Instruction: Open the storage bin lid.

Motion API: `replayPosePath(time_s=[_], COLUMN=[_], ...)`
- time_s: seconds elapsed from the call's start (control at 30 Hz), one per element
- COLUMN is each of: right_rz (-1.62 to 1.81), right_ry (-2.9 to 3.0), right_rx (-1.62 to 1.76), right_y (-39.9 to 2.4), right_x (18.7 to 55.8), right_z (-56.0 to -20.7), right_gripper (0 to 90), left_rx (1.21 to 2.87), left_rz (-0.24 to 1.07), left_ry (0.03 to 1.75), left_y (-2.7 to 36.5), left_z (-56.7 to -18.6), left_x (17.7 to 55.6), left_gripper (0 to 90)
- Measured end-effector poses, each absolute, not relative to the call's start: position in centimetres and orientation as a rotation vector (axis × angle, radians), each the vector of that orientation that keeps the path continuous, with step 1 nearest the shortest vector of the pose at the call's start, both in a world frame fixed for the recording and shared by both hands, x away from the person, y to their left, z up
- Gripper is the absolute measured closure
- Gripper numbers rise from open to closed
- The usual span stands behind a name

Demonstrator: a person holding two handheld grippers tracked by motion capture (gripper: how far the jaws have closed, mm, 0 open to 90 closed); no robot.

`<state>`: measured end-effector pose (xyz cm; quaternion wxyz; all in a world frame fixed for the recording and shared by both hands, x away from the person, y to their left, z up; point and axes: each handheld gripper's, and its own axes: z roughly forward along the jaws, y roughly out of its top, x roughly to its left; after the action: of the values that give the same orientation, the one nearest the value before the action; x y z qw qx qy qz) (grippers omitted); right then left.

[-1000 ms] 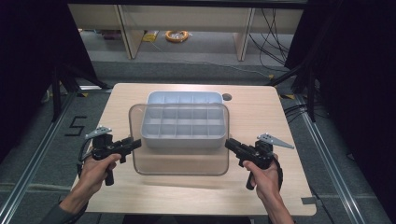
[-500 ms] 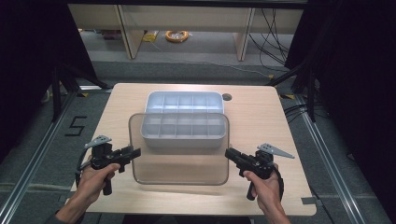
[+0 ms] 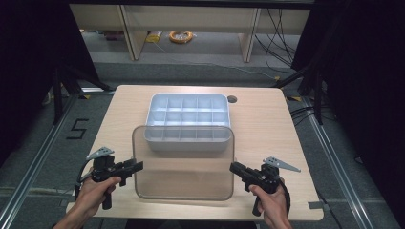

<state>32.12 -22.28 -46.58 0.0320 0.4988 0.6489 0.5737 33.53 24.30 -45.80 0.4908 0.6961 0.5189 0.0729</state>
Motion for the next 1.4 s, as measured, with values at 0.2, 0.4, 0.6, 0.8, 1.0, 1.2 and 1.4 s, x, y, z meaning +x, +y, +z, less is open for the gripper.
replayPosePath(time_s=[0.2,0.4,0.6,0.8,1.0,1.2,1.4], right_rz=[1.759,1.740,1.754,1.714,1.691,1.647,1.626], right_ry=[2.009,2.020,2.010,2.018,2.016,2.049,2.054], right_rx=[1.578,1.623,1.667,1.624,1.690,1.682,1.751], right_y=[-22.4,-22.5,-22.5,-22.6,-22.6,-22.8,-22.5], right_x=[31.8,31.4,30.9,31.0,30.9,31.2,31.3], right_z=[-47.1,-47.9,-47.9,-48.4,-48.9,-49.7,-50.0], right_gripper=[75.6,75.4,75.2,74.0,73.2,71.6,70.5], left_rx=[1.695,1.713,1.740,1.730,1.739,1.745,1.762], left_rz=[0.171,0.149,0.149,0.113,0.095,0.073,0.066], left_ry=[1.264,1.272,1.271,1.290,1.293,1.293,1.300], left_y=[24.2,24.1,24.0,23.8,23.8,23.8,23.8], left_z=[-46.2,-46.9,-46.8,-47.6,-48.0,-48.6,-49.1], left_x=[33.1,32.5,32.0,32.1,32.4,32.6,32.6], left_gripper=[58.9,58.9,58.8,58.3,58.1,57.6,56.6])
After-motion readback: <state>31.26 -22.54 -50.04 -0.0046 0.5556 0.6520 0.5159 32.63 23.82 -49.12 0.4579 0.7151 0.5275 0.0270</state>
